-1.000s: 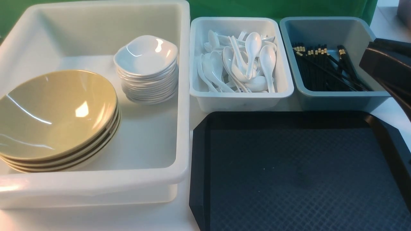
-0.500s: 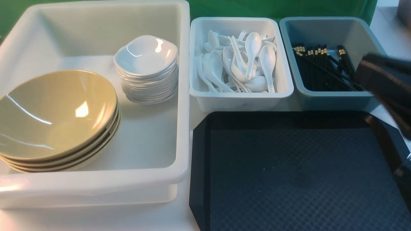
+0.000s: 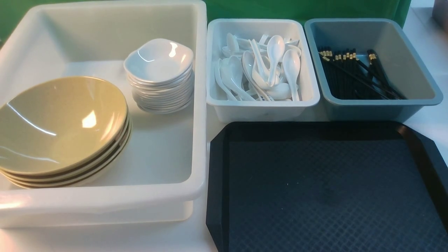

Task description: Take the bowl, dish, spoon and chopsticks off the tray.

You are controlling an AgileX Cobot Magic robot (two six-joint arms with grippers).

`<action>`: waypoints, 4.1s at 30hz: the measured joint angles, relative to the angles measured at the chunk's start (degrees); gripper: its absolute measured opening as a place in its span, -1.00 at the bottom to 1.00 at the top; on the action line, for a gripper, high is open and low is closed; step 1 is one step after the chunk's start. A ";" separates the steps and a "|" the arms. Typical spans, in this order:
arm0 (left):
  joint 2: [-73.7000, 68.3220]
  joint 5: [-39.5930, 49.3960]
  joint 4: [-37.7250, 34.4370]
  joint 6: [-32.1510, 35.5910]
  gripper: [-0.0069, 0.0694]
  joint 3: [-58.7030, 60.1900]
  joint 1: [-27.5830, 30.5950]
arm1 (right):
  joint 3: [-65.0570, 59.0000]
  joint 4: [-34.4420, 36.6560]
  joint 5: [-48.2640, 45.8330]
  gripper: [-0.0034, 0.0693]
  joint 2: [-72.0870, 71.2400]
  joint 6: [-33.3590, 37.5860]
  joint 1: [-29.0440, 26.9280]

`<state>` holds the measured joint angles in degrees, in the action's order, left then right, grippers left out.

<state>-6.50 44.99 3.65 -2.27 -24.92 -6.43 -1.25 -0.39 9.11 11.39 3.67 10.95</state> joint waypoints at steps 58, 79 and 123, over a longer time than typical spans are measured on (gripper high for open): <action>0.91 -15.05 -1.07 0.83 -0.85 6.44 0.86 | -0.34 -9.92 -27.67 -0.78 -12.06 -16.07 -12.75; 7.15 -27.23 -3.65 6.26 -0.85 26.37 7.53 | -0.34 -9.98 -27.67 -0.78 -12.06 -16.07 -12.75; 7.17 -27.17 -3.35 6.30 -0.85 26.37 7.53 | -0.34 -9.98 -27.68 -0.69 -12.06 -16.07 -12.75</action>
<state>0.67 17.82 0.30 4.03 1.45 1.10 -1.58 -10.37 -18.57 -0.67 -12.40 -1.80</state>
